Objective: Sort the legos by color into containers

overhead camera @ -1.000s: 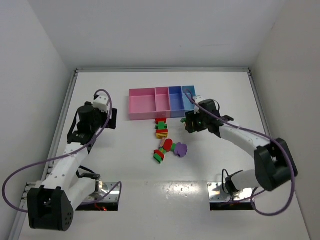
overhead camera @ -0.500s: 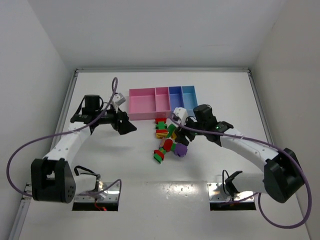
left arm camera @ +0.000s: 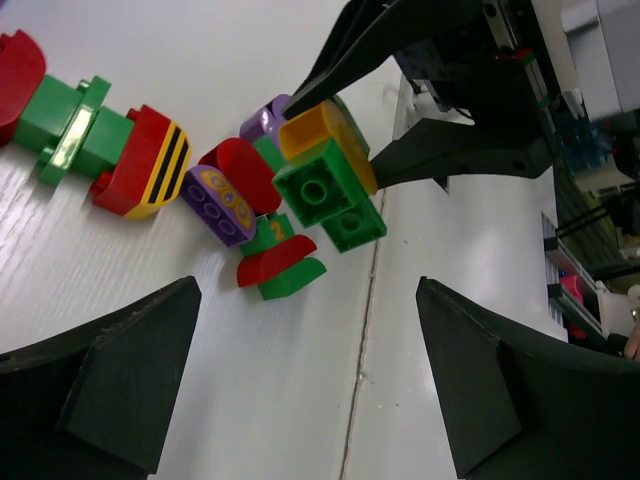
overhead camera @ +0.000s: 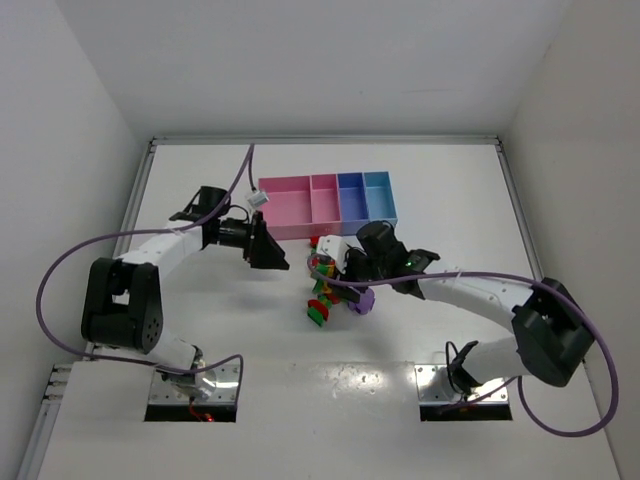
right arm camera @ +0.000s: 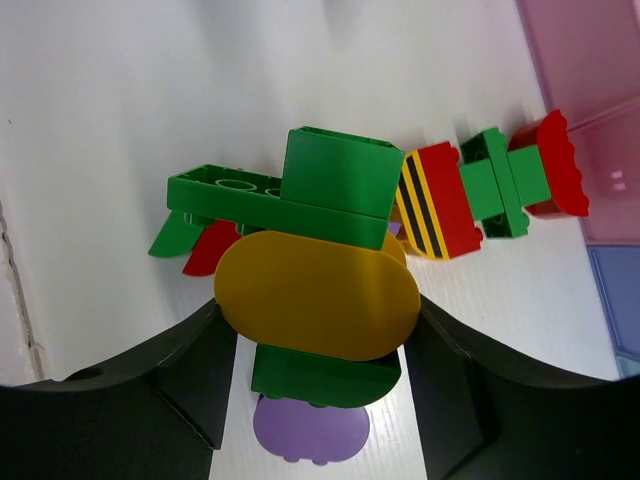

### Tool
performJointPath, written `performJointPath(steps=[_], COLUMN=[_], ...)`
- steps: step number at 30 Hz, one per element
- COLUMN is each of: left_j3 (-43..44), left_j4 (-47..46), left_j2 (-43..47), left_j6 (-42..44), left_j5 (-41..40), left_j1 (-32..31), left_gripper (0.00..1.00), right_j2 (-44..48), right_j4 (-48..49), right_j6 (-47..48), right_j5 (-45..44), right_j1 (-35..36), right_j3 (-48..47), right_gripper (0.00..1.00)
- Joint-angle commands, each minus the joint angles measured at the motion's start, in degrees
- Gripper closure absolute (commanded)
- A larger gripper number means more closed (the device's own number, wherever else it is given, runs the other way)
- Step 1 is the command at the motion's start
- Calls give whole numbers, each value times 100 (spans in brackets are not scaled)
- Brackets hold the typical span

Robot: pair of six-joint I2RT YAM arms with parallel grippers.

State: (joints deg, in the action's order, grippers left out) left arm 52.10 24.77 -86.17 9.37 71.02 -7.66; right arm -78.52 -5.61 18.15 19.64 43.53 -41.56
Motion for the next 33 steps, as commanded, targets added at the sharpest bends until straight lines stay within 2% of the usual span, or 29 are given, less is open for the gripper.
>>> performJointPath(steps=[1, 3, 13, 25, 33], left_j3=[292, 354, 415, 415, 468], left_j4=[-60, -60, -236, -289, -289], left_j2=[-180, -259, -365, -426, -488], left_j6=[13, 13, -207, -260, -313], left_j5=[176, 114, -133, 104, 210], left_j1=[-279, -437, -596, -544, -491], left_gripper=[5, 8, 9, 31, 39], right_j2=[-154, -260, -840, -788, -683], right_j4=[385, 385, 148, 323, 490], right_j6=[-22, -22, -75, 39, 39], right_j5=[-57, -57, -293, -663, -1129], right_j1=[121, 173, 621, 789, 789], right_j3=[-475, -642, -1486, -1135, -977], right_gripper=[100, 100, 100, 100, 100])
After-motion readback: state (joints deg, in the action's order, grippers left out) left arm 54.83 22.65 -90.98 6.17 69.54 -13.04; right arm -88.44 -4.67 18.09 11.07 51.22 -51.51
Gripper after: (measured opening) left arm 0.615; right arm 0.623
